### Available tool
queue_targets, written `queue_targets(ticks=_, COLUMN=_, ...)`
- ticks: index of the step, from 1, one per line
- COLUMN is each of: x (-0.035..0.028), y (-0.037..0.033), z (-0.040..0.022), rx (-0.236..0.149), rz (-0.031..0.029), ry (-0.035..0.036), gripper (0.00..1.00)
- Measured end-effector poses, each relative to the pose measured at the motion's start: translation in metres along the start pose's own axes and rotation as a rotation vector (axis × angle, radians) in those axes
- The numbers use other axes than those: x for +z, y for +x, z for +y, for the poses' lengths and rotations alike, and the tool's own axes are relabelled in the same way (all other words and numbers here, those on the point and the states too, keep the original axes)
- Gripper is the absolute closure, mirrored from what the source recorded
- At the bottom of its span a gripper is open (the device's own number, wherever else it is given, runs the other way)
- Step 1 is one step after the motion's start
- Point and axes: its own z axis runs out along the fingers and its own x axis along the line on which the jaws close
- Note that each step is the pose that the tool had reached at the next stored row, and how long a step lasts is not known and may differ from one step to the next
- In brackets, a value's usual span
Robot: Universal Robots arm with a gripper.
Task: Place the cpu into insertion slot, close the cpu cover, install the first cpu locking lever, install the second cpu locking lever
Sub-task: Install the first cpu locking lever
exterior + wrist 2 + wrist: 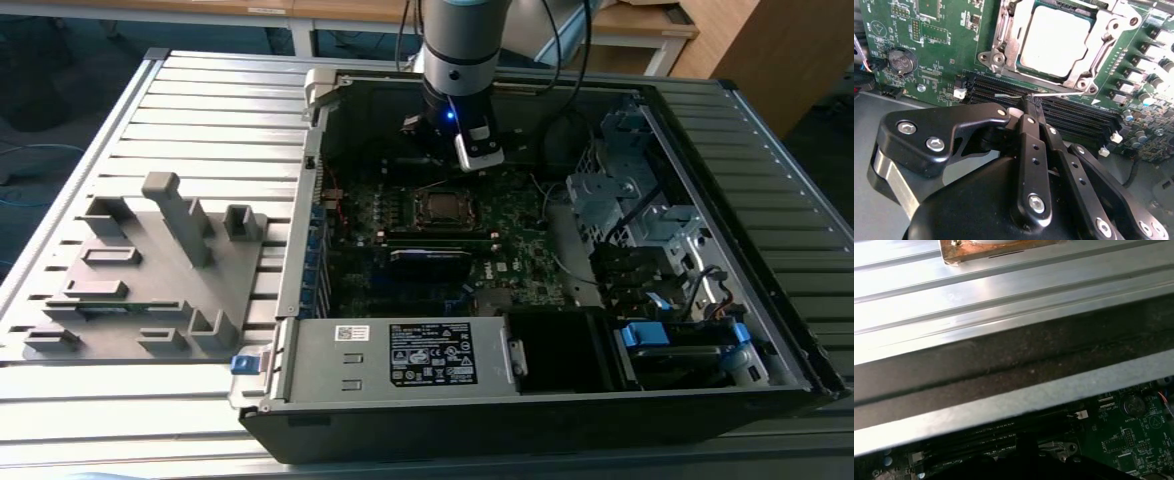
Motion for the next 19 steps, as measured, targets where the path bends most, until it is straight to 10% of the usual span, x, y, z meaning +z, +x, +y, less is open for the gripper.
queue_targets(ticks=19, x=0.004, y=-0.0009, z=-0.0004, rx=0.009, rz=-0.0035, ry=0.0032, gripper=0.89)
